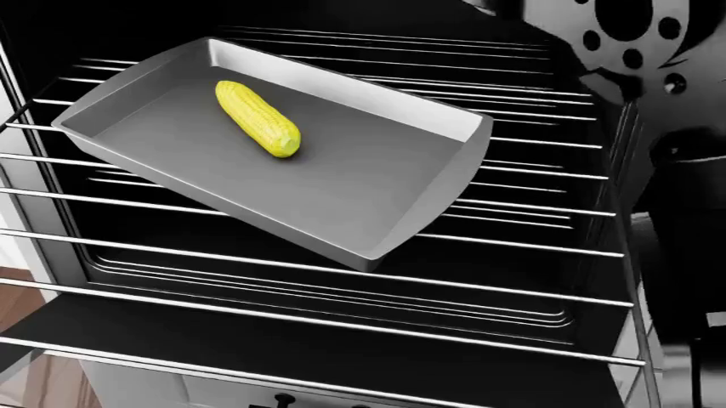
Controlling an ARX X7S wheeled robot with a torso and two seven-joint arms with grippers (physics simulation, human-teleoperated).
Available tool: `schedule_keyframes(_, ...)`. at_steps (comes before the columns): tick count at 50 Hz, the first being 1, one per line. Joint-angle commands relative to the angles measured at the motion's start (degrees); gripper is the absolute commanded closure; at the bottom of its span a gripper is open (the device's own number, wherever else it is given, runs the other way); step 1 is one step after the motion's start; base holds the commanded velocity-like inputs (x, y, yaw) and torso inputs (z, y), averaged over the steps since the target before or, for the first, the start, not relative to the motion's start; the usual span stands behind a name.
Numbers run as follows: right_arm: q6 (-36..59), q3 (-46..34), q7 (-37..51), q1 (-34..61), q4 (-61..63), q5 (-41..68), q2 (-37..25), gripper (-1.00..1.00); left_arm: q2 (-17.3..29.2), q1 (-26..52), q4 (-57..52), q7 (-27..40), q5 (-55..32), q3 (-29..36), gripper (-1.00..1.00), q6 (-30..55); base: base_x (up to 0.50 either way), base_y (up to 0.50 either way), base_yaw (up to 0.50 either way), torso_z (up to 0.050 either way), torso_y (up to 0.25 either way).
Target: Pick the corn from the top rack in the oven and place it on the plate on the counter.
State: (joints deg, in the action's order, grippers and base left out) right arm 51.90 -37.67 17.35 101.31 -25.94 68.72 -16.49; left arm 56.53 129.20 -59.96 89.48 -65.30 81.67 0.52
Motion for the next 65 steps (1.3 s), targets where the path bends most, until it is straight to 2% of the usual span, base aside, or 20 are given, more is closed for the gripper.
schedule_keyframes(1,-0.9,-2.6,-2.9,-4.5,-6.1,-1.8,2.1,-1.00,-0.2,1.3,0.0,0.5,-0.2,1.4,-1.00,-0.8,0.00,0.00,0.00,0.000,0.000)
schedule_keyframes(11,-3.3,-6.0,-7.7,-4.3,-13.7,-5.3,5.5,-1.00,-1.1,0.2,0.0,0.5,-1.0,-1.1,-1.00,0.6,0.00,0.00,0.00,0.000,0.000)
schedule_keyframes(16,-4.6,-10.3,-14.4,-3.2,-18.8,-8.7,8.9,-1.00,-1.5,-0.9,0.0,0.5,-1.0,-2.5,-1.00,1.2,0.00,0.00,0.00,0.000,0.000)
schedule_keyframes(22,-9.9,-16.2,-24.6,-0.2,-32.2,-13.0,16.4,-1.00,-0.4,-1.3,0.0,0.5,0.7,-0.6,-1.00,-0.3,0.00,0.00,0.00,0.000,0.000)
schedule_keyframes(31,-19.6,-42.3,-22.2,1.9,-35.3,12.2,16.5,-1.00,1.0,-1.4,0.0,0.5,2.7,2.3,-1.00,-2.2,0.00,0.00,0.00,0.000,0.000)
schedule_keyframes(36,-22.0,-49.8,-21.6,1.9,-36.3,19.4,16.5,-1.00,1.6,-0.5,0.0,0.5,3.0,3.8,-1.00,-3.1,0.00,0.00,0.00,0.000,0.000)
schedule_keyframes(49,-23.4,-52.4,-20.5,-0.7,-40.2,22.8,16.5,-1.00,1.1,-1.8,0.0,0.5,3.1,2.9,-1.00,-2.3,0.00,0.00,0.00,0.000,0.000)
schedule_keyframes(65,-23.8,-52.1,-20.8,-3.2,-37.2,16.9,16.5,-1.00,3.8,-4.9,0.0,0.5,8.4,5.7,-1.00,-6.2,0.00,0.00,0.00,0.000,0.000)
